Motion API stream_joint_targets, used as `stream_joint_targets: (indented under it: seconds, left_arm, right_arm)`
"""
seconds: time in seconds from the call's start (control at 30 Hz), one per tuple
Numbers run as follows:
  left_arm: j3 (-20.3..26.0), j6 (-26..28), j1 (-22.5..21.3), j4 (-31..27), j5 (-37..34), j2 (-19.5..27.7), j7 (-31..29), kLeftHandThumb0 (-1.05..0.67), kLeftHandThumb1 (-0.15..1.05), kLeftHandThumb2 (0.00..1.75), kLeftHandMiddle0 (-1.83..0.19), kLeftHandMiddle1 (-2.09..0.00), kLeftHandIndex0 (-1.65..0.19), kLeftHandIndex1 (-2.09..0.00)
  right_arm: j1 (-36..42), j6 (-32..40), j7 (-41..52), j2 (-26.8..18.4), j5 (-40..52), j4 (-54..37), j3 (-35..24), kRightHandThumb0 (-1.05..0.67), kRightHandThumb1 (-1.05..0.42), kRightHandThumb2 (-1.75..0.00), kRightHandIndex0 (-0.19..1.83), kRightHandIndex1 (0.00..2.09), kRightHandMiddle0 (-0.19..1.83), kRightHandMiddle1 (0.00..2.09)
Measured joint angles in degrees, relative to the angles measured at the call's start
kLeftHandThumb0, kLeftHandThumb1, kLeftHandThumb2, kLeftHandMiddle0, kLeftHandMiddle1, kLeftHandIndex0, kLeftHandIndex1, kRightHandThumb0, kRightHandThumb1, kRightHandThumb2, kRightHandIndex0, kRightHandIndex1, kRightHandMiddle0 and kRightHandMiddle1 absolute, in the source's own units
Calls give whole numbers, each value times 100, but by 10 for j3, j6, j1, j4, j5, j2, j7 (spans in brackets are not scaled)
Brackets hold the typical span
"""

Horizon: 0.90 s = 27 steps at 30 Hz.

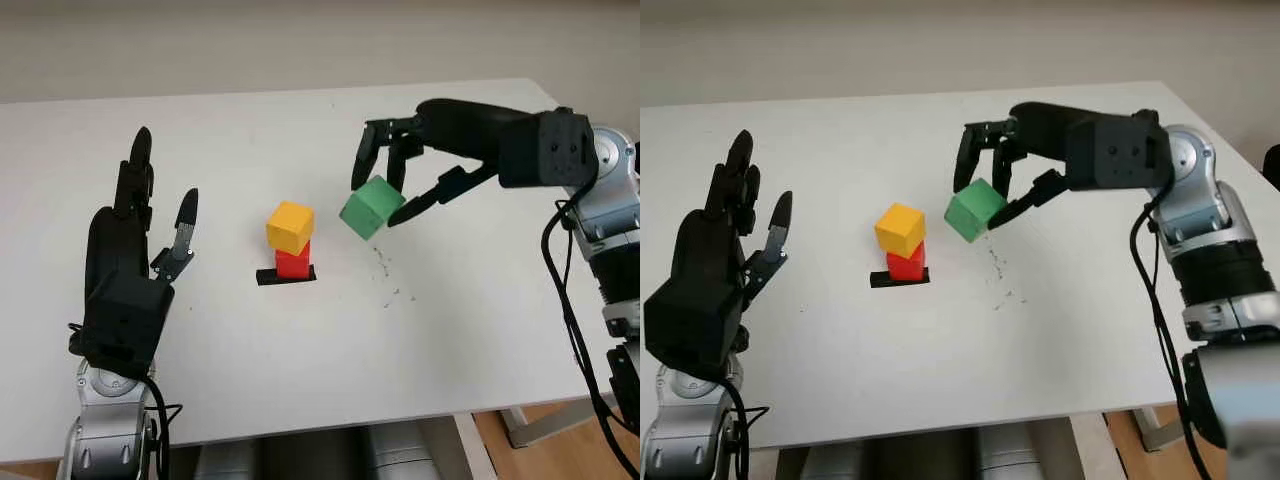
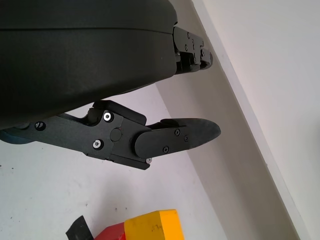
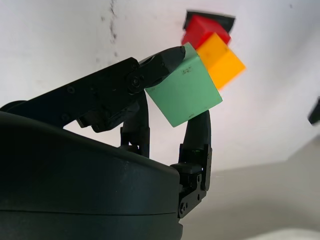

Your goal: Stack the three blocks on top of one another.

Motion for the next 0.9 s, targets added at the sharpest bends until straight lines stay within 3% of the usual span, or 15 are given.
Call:
stream_joint_targets:
  seconds: [0.23, 0.5, 0.9]
  left_arm:
    - [2, -18, 0, 1, -7, 0, 3, -55, 105, 59, -13, -6, -6, -14]
    - [4, -28, 2, 2, -16, -2, 8, -63, 105, 72, -11, -5, -4, -13]
    - [17, 30, 3, -9, -76, -35, 7, -76, 105, 68, -5, -4, 1, -9]
  right_arm:
    - [-103, -42, -21, 40, -21, 96, 4, -27, -92, -5, 61, 140, 46, 147]
    - [-169, -87, -53, 93, -83, 204, 40, -31, -93, -5, 60, 141, 45, 153]
    - [-211, -113, -70, 148, -139, 271, 81, -26, -93, -6, 59, 134, 46, 148]
